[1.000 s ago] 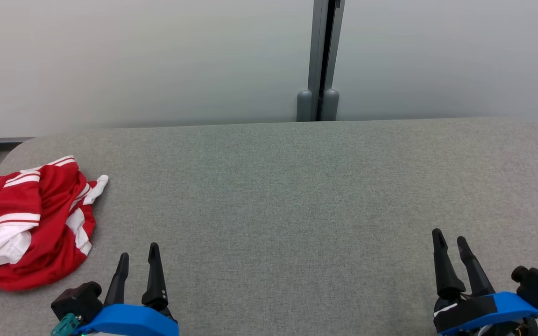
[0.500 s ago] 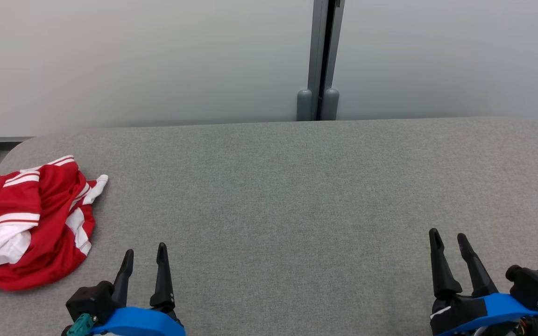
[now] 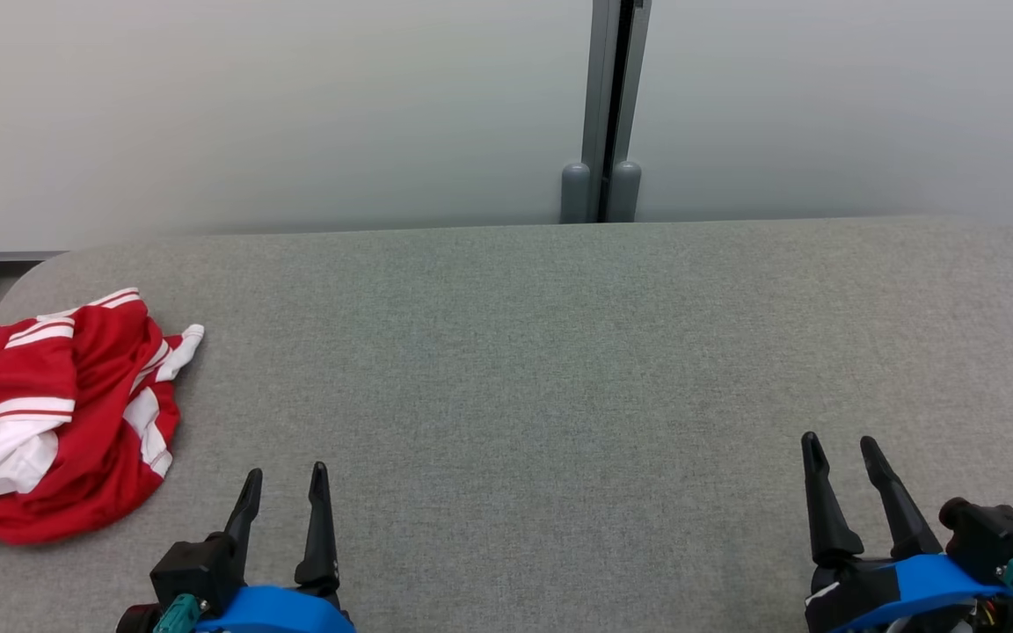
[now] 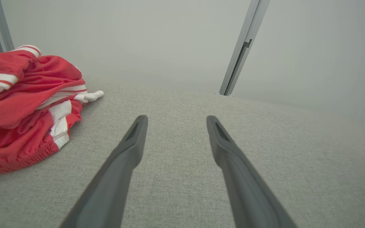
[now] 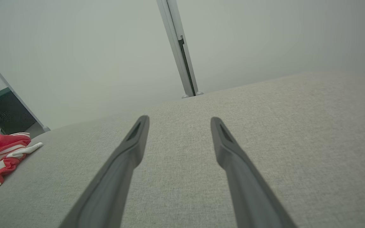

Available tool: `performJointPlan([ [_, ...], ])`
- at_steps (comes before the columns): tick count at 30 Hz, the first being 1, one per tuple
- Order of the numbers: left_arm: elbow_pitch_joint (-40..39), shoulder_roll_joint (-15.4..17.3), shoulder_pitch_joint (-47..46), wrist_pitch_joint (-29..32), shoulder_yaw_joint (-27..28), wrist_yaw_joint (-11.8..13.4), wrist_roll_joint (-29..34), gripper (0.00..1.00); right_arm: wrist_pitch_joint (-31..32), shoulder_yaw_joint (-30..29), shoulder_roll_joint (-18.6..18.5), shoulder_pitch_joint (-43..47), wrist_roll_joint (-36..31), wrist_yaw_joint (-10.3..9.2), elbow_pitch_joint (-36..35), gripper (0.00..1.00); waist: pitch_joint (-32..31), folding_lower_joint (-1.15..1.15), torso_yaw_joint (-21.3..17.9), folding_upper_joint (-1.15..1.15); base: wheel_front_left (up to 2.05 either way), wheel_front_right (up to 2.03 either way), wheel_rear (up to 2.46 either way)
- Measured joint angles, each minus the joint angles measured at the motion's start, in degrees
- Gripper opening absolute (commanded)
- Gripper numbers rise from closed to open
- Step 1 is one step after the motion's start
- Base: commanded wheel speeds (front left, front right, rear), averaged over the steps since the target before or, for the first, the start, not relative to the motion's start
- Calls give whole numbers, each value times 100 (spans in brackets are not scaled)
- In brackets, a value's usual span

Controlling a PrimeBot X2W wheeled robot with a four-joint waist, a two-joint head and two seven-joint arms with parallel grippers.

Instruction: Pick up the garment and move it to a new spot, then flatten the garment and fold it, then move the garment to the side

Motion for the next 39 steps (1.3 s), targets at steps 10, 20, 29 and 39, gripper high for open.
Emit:
performJointPlan([
  [10, 9, 68, -6, -53, -86, 132, 364, 100, -54, -7, -4, -3, -375, 0, 8, 100, 9, 0, 16, 0, 0, 0, 0],
  [20, -63, 98, -1, -101, -183, 198, 593, 100, -158, -5, -9, -2, -700, 7, 3, 100, -6, 0, 16, 0, 0, 0, 0],
  [29, -112, 96, 52, -43, -158, 199, 425, 100, -159, 12, -10, 25, -665, 7, 18, 100, -54, 0, -1, 0, 0, 0, 0],
  [39, -156, 111, 115, 1, -182, 234, 376, 100, -90, -65, -12, 97, -644, 7, 41, 100, -120, 0, 90, 0, 0, 0, 0],
])
